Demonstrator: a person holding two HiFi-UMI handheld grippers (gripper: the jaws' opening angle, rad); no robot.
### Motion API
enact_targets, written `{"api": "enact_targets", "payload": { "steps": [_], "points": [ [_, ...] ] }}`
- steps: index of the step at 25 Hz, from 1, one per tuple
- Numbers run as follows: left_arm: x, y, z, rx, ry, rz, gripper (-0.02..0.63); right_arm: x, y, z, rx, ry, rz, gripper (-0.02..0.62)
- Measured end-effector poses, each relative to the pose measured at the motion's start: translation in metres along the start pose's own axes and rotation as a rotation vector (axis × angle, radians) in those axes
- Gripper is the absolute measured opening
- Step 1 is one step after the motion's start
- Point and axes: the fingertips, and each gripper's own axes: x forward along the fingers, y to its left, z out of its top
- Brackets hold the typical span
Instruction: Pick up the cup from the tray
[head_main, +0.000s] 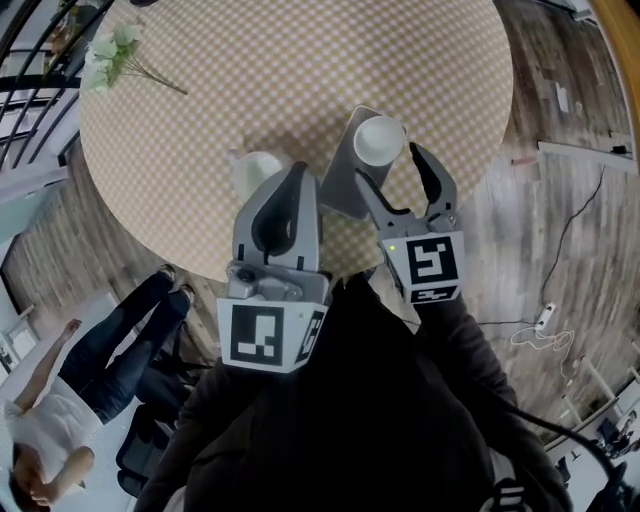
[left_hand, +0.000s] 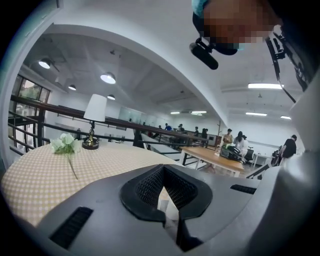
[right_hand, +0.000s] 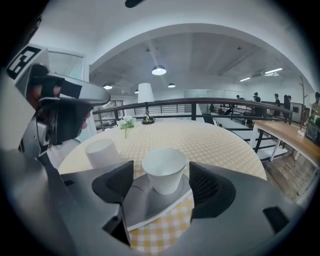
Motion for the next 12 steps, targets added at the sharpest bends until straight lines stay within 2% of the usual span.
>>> {"api": "enact_targets", "payload": {
  "steps": [6, 12],
  "points": [
    [0.007, 0.017, 0.002, -0.019, 0.013, 0.009, 0.006, 0.026, -0.005, -0.013, 0.018, 0.053, -0.006, 0.321],
    [0.018, 0.029, -0.002, -0.06, 0.037, 0.014, 0.006, 0.041, 0.0, -0.009, 0.003, 0.043, 0.027, 0.319]
  ]
}}
